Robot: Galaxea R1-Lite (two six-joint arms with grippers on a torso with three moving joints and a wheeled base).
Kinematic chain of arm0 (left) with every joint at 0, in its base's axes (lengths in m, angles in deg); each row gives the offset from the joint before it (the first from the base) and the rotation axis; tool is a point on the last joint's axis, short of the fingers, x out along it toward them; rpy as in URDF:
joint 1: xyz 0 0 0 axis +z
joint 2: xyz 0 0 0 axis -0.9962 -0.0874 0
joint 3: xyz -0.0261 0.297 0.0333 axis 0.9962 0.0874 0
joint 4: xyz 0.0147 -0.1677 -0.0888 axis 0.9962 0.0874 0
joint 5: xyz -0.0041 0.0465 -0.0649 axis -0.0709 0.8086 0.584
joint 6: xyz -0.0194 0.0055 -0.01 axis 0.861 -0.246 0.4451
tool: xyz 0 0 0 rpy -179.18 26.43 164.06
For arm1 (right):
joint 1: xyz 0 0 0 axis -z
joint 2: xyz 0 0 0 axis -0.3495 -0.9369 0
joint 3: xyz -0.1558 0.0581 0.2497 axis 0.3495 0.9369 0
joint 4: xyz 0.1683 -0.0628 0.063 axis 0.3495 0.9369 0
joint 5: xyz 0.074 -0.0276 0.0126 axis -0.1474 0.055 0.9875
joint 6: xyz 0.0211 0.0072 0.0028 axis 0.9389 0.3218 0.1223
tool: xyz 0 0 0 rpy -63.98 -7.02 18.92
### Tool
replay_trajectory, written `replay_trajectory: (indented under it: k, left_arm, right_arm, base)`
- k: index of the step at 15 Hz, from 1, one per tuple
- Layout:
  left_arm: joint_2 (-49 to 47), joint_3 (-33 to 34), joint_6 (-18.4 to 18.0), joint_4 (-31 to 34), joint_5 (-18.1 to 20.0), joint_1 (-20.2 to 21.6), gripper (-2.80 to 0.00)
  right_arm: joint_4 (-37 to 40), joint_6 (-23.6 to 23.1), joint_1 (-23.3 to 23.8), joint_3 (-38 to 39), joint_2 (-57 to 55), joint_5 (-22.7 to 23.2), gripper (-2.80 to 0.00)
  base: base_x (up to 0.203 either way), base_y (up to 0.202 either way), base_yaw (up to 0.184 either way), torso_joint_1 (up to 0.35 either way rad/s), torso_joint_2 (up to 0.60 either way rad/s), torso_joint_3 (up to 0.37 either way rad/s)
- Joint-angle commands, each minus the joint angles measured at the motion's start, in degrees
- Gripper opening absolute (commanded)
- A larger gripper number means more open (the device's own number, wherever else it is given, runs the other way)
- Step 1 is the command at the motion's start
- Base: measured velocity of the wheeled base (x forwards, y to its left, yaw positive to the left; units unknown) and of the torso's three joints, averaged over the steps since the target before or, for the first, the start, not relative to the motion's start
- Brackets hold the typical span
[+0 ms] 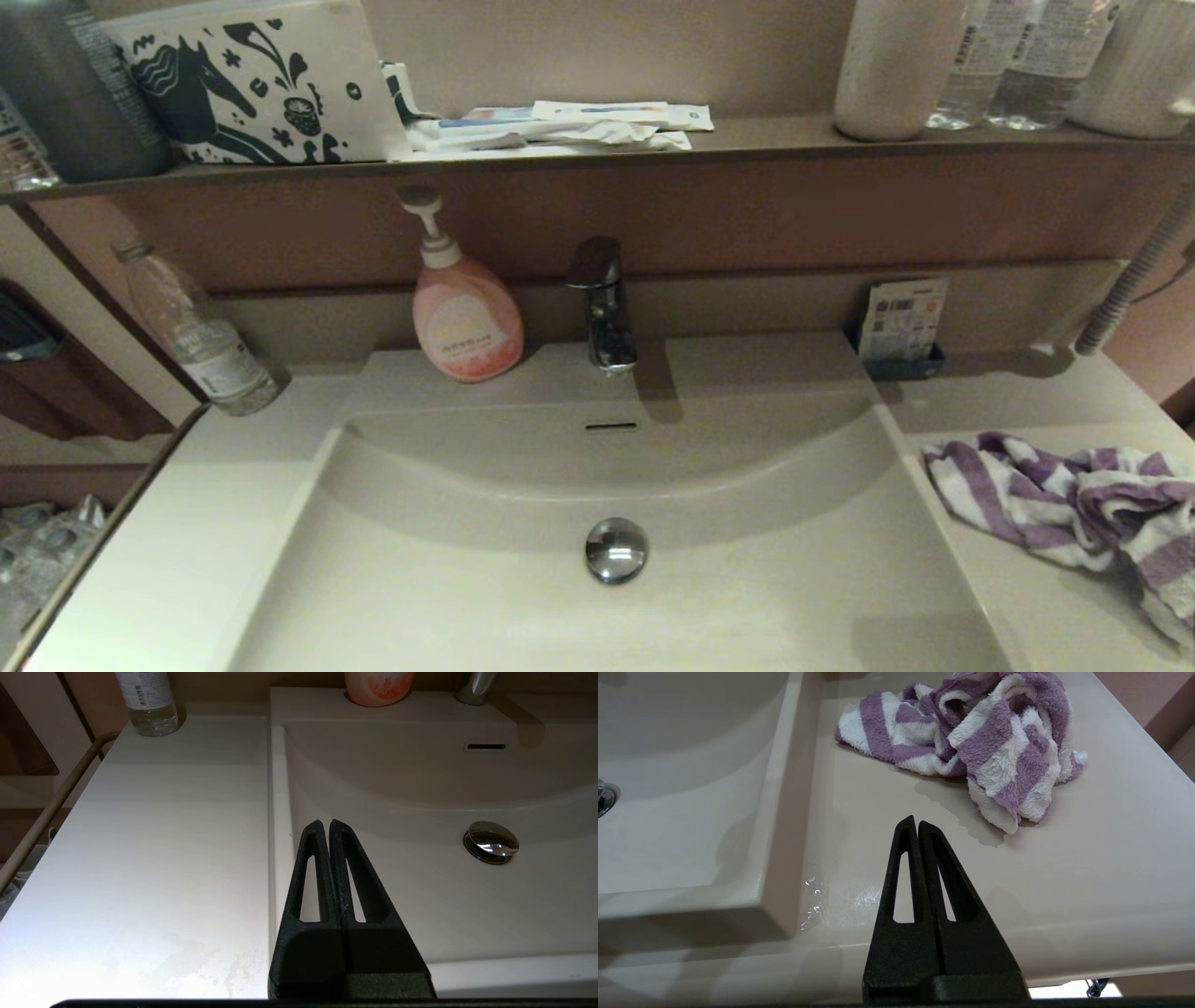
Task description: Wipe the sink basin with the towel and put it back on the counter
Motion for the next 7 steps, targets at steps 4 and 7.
replay_trajectory:
  k: [4, 7]
  left_arm:
    - [-0.01, 0.0, 0.03, -0.06, 0.0, 0.08, -2.8]
    - [-0.01, 0.0, 0.03, -0.06, 0.0, -0.01, -2.8]
  right_arm:
    - [0.0, -0.08, 0.0, 0.01, 0.02, -0.02, -2.8]
    - [0.0, -0.08, 0.0, 0.01, 0.02, 0.07, -2.8]
  base:
    - [0.0, 0.0, 0.0, 0.0, 0.0, 0.0]
    - [0.0, 0.0, 0.0, 0.0, 0.0, 0.0]
